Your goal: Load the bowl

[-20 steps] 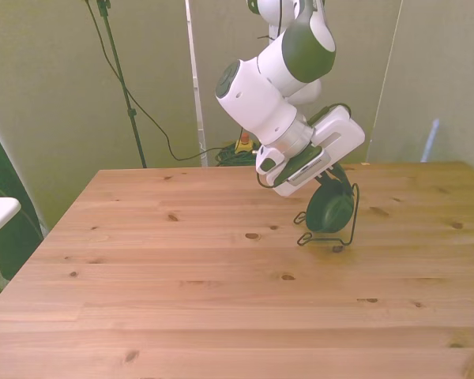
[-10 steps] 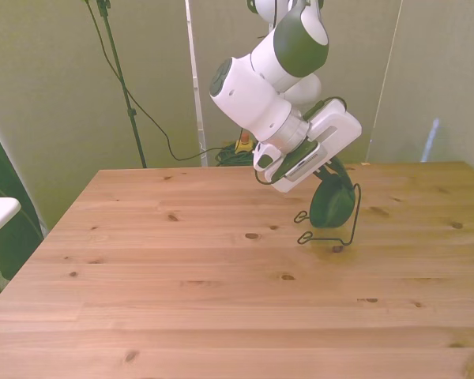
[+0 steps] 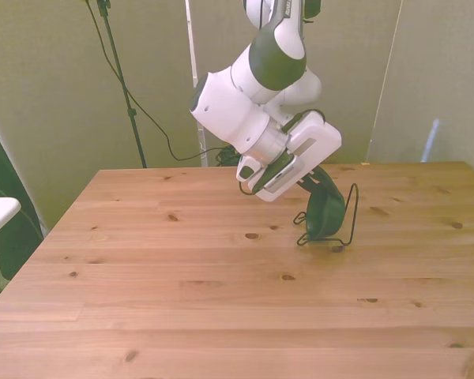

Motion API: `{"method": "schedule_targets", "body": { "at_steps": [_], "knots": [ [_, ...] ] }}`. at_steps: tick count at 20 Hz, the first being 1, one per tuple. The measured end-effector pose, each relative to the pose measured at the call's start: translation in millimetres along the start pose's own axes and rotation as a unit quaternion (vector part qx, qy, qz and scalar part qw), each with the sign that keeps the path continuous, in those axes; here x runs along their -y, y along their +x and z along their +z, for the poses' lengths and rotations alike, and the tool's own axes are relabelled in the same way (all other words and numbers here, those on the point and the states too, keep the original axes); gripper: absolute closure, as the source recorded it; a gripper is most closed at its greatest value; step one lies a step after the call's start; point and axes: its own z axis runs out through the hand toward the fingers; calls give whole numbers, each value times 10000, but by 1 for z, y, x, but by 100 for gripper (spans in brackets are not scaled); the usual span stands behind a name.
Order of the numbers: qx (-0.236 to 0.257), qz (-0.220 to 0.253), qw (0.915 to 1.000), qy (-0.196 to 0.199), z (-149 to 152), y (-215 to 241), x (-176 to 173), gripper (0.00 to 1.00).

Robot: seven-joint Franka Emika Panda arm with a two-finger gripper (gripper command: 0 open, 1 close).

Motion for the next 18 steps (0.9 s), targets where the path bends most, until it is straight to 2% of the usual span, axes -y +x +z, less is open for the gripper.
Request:
{"method": "schedule_targets", "body": {
  "at_steps": [1,9,18],
  "knots": [
    [7,20,10000,13,-4,1,-2,0],
    [25,-25,9999,-98,5,-3,3,0],
    [-218,-121,9975,-663,35,-10,15,0]
  ]
}}
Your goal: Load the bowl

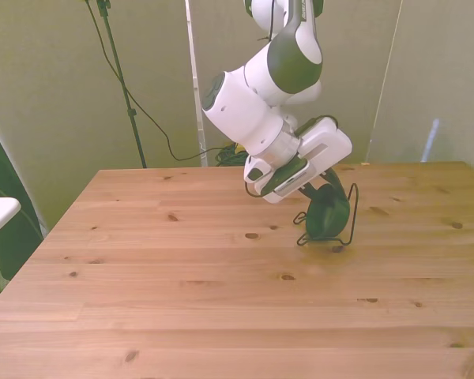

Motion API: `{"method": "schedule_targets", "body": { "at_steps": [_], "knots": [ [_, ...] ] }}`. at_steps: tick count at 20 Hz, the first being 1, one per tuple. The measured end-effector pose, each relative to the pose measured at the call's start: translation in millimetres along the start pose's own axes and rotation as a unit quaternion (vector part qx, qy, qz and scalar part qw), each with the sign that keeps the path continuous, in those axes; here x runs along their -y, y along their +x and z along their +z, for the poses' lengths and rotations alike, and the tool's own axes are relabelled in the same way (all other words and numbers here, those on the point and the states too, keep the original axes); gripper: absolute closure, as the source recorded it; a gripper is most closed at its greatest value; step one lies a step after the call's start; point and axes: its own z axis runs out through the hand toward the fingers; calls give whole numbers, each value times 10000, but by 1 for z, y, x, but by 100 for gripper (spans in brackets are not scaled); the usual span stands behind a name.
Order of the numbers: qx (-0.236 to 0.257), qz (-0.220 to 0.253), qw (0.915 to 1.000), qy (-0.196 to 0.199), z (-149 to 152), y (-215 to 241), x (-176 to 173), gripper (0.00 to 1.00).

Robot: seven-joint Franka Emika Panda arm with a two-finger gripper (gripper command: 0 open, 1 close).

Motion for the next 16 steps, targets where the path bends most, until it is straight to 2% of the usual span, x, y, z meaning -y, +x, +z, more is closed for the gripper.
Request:
{"method": "schedule_targets", "body": {
  "at_steps": [3,5,8,11,13,16],
  "knots": [
    [-162,-19,9996,-247,10,-7,9,0],
    [-522,-6,9969,-588,6,-18,18,0],
    [-1315,-43,9865,-978,-39,-70,41,0],
    [-2161,-168,9696,-1134,-90,-147,56,0],
    [-2682,-250,9542,-1303,-96,-186,63,0],
    [-3382,-324,9268,-1603,-91,-209,65,0]
  ]
}}
